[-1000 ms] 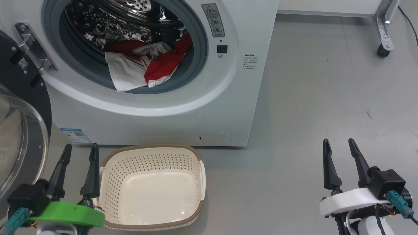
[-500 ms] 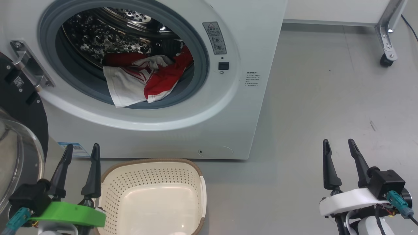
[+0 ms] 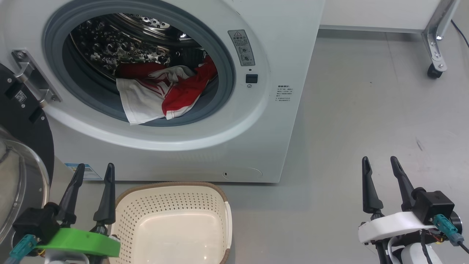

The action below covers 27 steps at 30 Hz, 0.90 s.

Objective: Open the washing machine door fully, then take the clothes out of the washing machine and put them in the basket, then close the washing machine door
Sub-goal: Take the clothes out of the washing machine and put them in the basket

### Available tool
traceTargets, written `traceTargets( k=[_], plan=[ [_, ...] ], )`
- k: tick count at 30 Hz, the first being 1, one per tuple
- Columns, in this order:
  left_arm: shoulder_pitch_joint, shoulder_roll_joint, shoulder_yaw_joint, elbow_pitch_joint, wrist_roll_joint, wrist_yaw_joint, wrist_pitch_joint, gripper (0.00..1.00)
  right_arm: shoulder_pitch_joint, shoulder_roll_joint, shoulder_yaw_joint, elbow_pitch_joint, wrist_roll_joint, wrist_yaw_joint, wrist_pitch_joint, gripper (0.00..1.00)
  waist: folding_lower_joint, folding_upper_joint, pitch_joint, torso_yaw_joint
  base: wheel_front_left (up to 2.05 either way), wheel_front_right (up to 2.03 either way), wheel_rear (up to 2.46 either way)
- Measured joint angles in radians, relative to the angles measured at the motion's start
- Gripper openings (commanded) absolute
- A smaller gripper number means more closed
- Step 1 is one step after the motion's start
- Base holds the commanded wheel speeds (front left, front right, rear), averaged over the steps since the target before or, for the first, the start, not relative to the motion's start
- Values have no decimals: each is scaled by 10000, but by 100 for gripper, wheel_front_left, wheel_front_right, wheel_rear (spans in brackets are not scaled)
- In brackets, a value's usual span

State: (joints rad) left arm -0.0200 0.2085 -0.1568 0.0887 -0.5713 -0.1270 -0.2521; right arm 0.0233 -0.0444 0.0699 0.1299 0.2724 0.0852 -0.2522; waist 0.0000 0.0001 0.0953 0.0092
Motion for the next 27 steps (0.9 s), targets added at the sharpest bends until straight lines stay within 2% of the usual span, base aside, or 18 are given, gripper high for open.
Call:
traceTargets(
  k=[19,27],
  plan=[
    [42,2,-36,0,2,-12,0,100,-1,2,100,27,-2,15,0,100,0,0,60,12,0,0,0],
    [102,81,132,-36,-6,-12,0,100,-128,6,380,31,-8,61,0,100,0,0,264,-208,0,0,0]
  ],
)
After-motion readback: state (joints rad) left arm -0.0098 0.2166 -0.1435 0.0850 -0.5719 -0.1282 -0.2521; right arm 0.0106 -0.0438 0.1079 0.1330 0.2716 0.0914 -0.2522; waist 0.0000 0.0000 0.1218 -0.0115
